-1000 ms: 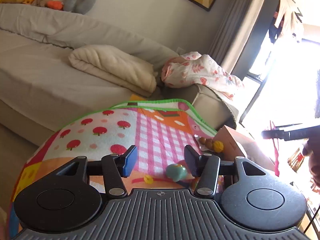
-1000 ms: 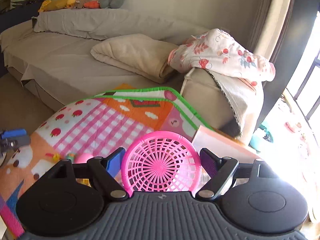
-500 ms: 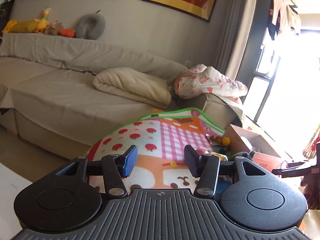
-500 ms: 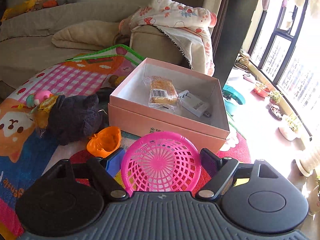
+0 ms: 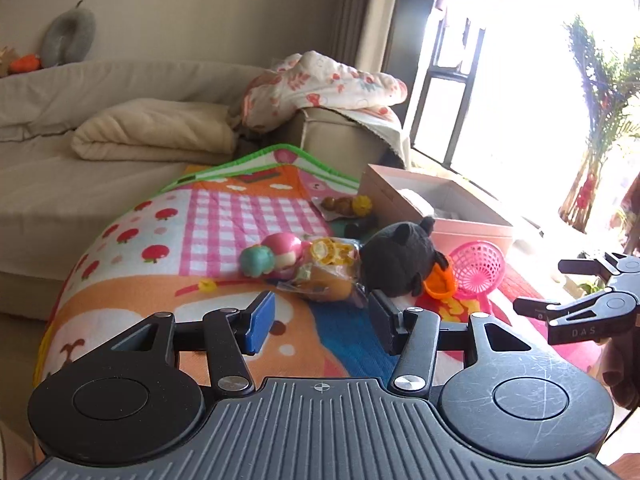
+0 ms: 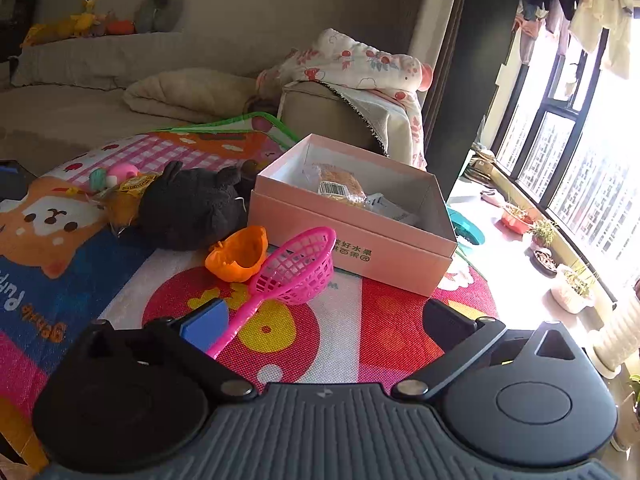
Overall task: Organize objects
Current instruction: 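Grasp the pink and green toy balls with the left tool while the right tool holds the net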
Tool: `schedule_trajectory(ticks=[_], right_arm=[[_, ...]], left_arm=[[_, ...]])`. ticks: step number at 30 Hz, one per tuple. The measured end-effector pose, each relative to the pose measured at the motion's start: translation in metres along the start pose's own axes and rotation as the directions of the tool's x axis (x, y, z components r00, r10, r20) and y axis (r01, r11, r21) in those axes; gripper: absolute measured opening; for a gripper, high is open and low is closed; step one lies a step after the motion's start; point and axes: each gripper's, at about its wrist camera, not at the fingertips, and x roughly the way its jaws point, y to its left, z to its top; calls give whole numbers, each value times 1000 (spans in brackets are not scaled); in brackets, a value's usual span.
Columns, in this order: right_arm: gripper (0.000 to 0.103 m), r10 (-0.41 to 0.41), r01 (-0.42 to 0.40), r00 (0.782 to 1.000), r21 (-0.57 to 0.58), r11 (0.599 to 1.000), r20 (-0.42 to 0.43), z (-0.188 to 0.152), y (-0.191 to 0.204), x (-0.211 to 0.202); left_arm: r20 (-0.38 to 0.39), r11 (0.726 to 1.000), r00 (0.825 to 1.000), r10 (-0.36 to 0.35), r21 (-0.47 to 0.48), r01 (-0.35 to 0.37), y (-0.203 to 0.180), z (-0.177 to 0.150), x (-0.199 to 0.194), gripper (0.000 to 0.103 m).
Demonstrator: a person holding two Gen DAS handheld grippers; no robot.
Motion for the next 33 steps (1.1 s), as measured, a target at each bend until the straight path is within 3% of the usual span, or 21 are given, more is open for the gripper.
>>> schedule_trajectory(ticks=[4,7,11,15,18,24,26,33], right_arm=[[103,-30,31,999,-31,999,45,-20,12,-3],[103,-33,35,998,-39,999,53,-25,13,-1],[103,-13,12,998,14,1000,65,-26,3,-2],[103,10,-13,999,73,997,43,-26,-1,5],[103,11,-15,999,82,997,41,-28,-1,9],[103,7,-10,1000,129,992,17,-32,-6,19],[103,9,-11,1000,155,988,16,-32,-9,20],[103,6,-7,1000,161,987,13,-33,-9,20]], left_arm=[[15,999,1000,-14,51,13,-5,13,38,57],[-3,1000,1000,13,8,-13,15,37,68,57],[-86,1000,996,13,-8,-14,45,57,104,56],[-183,998,981,-56,-42,49,61,55,137,59],[-193,994,978,-78,-89,62,60,51,139,58],[-207,995,973,-98,-12,97,39,32,113,57],[-200,998,978,-65,-6,65,38,30,113,60],[-191,1000,982,3,-20,-7,40,29,128,53]])
